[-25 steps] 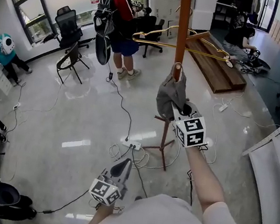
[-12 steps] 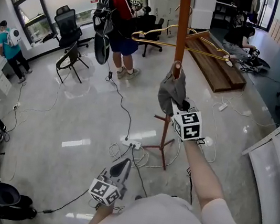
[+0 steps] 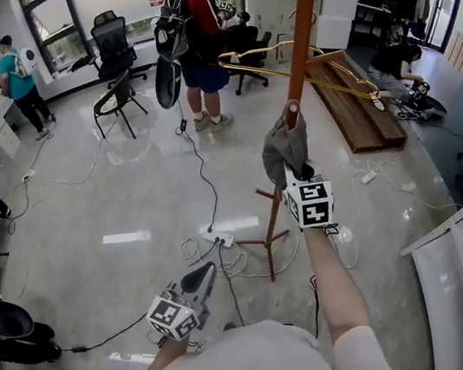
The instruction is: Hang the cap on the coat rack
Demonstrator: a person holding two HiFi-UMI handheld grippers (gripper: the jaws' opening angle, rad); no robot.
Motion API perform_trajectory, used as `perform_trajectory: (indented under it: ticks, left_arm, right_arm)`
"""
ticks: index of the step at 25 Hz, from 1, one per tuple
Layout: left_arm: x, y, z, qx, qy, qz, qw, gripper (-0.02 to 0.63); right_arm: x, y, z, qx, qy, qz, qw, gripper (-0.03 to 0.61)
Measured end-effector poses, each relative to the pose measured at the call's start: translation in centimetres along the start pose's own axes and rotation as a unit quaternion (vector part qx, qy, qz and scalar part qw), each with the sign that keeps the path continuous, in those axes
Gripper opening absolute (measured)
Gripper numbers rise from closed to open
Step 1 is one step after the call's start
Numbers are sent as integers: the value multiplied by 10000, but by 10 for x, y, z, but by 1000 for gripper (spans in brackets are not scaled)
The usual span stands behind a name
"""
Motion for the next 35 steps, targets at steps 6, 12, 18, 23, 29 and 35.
perform_trajectory:
  ticks: [6, 12, 18, 23, 29, 35]
  left_arm:
    - [2, 3, 0, 26, -14, -28, 10000, 9]
    - [4, 8, 1, 38, -17, -20, 10000, 9]
    - [5, 7, 3, -6, 10, 19, 10000, 9]
    - [7, 6, 2, 11, -4, 53, 10000, 9]
    - [8, 7, 0, 15, -13, 76, 10000, 9]
    - [11, 3, 2, 12, -39, 165, 9999, 9]
  right_arm:
    - [-2, 1, -2, -9, -37, 37, 10000, 23]
    - [-6, 7, -3, 62, -67, 14, 10000, 48]
    - [-15, 6, -8, 124, -216, -202, 9995, 236]
    - [-19, 14, -10, 129, -251, -273, 9992, 239]
    - [-28, 32, -17, 275, -308, -386, 9984, 239]
    - [-34, 53, -19, 399, -369, -478, 9974, 239]
Point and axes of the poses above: the fingertips, and each gripper's own axes: y backward along the fingers, x to its right, z out of its underside, the point moved 9 cm from there along y, backward along the fingers
